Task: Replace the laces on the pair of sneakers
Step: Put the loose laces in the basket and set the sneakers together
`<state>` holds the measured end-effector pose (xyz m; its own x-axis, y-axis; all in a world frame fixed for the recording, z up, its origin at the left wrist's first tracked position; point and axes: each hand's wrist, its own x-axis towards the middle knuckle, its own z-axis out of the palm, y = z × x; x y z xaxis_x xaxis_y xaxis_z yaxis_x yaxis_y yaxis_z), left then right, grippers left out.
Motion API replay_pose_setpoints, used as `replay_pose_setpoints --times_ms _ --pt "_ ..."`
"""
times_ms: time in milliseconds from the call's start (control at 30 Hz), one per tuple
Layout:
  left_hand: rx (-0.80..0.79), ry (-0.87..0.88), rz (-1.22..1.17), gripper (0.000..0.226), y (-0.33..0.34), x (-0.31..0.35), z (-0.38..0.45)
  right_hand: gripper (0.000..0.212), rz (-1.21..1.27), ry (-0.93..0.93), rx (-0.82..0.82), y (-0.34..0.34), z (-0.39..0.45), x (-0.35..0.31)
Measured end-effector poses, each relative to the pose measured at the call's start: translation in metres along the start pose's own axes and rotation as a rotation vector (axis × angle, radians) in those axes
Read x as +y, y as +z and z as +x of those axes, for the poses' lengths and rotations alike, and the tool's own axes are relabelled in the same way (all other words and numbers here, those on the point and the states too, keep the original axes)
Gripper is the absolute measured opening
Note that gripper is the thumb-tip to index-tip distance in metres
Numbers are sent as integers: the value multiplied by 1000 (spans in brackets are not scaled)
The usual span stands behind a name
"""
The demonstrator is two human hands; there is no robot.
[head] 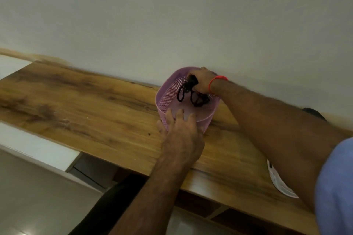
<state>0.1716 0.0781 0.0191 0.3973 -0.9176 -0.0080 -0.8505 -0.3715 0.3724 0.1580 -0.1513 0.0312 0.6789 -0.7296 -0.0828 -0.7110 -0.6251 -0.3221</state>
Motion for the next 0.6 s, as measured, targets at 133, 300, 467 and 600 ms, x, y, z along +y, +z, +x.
replay_pose_setpoints --times_ms 133,300,467,600 --pt "2 -1 -7 46 0 -3 0 69 -145 11 -116 -1 -2 2" --pt "54 10 -46 44 -1 -7 3 44 -14 -25 30 -7 -22 4" --pt "154 50 -137 48 -6 -8 2 37 43 -80 280 -7 -79 9" --pt "240 65 -197 50 -5 -3 -6 41 121 -110 414 -1 -139 18"
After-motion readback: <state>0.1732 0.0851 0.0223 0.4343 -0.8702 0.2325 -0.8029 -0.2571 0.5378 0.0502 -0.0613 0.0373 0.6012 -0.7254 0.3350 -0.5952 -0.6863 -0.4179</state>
